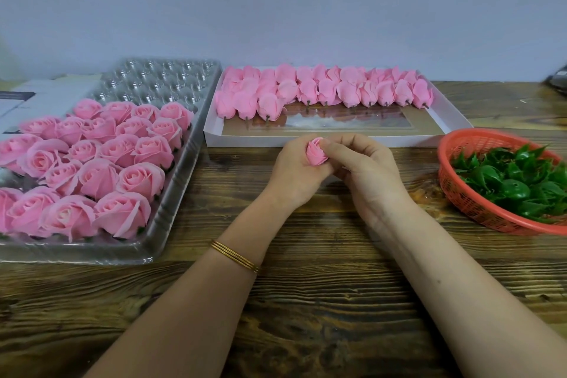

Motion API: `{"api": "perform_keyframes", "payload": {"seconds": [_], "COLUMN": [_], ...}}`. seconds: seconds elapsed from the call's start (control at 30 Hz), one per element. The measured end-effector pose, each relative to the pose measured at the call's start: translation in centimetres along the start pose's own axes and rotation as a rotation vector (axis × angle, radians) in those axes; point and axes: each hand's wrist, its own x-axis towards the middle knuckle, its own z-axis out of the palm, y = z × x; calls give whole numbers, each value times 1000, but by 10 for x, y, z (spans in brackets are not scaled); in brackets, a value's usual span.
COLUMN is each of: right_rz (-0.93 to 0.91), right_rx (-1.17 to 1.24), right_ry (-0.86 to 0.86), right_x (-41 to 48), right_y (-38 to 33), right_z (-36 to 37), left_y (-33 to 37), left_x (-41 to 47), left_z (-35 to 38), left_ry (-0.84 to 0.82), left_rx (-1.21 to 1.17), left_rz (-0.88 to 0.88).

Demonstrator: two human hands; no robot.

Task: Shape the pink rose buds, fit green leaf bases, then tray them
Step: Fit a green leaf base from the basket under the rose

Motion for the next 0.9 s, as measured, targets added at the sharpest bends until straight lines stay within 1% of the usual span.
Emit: {"api": "perform_keyframes", "payload": {"seconds": [0.1, 0.23, 0.37, 0.53, 0.7, 0.9], "right_rz": [10, 16, -47, -75, -108, -140], "right_rx": [49, 183, 155, 102, 83, 5], "right_ry": [-2, 67, -6, -99, -169, -172], "right_x": [2, 7, 6, 4, 3, 3], "right_y": [-3, -8, -7, -6, -5, -2], "right_z": [-2, -8, -8, -6, -8, -7], "left_y": [0, -4, -4, 2, -4, -2], "left_x": [-2, 0, 0, -3, -1, -2], "left_z": [0, 0, 2, 4, 5, 1], "left_ry": [-28, -94, -142, -184, -200, -277], "left_rx": [-61, -72, -89, -171, -194, -159], "left_rz": [7, -37, -46, -40, -17, -24]}}
